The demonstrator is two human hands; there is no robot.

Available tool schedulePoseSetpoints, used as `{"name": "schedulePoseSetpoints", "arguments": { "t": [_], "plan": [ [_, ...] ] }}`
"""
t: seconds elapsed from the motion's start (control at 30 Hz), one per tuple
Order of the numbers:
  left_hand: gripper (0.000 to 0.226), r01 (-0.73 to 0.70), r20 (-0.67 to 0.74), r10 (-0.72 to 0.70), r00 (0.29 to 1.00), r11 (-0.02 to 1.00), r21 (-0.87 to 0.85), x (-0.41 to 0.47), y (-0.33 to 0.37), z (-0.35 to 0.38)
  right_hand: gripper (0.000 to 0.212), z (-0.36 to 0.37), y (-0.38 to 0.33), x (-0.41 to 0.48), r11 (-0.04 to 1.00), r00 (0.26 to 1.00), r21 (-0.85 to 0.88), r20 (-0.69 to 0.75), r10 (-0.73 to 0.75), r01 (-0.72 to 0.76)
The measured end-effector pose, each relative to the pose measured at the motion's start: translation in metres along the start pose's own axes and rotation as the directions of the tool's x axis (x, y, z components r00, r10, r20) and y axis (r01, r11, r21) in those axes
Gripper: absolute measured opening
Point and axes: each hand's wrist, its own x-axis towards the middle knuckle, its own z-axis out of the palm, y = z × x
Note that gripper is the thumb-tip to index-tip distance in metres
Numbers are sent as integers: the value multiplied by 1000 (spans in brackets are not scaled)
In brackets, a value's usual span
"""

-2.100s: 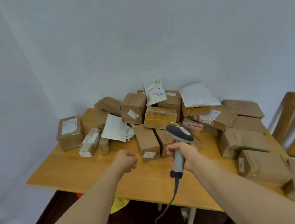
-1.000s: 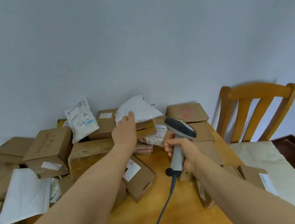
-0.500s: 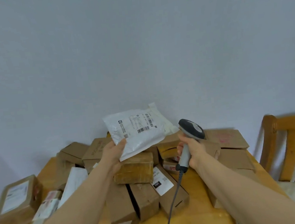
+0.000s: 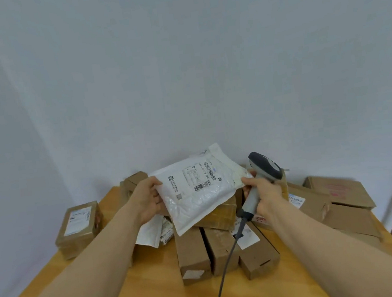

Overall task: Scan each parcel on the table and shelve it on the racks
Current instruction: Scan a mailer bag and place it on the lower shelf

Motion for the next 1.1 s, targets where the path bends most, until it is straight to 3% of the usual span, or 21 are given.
{"name": "schedulePoseSetpoints", "arguments": {
  "t": [0.1,0.23,0.37,0.53,0.67,0.8,0.9,1.0,1.1],
  "plan": [
    [25,-22,-29,23,999,999,40,-4,15,-14,35,5,1,-7,1000,999,-5,53,13,-12],
    [33,-27,-48,43,998,957,289,-6,32,-31,27,8,2,-13,999,994,18,106,28,-30],
    [36,68,88,-137,987,838,542,-13,47,-43,25,9,4,-16,999,989,39,145,8,-14],
    [57,119,266,-373,889,748,653,-11,44,-30,27,16,7,-20,1000,982,10,191,3,-5],
    [48,19,140,-175,974,687,727,-9,32,-21,27,21,9,-26,998,975,-50,220,-37,49],
    [29,15,-103,59,993,797,603,1,16,-29,26,20,10,-35,968,944,-241,330,18,66],
    [40,36,-198,69,978,874,485,7,9,-36,22,25,16,-47,942,873,-336,465,144,24],
    [46,46,-232,64,971,897,439,8,3,-37,10,34,23,-58,896,813,-440,543,209,64],
    [44,28,-262,92,961,907,421,4,1,-33,11,45,27,-67,878,767,-475,584,264,59]
  ]
}}
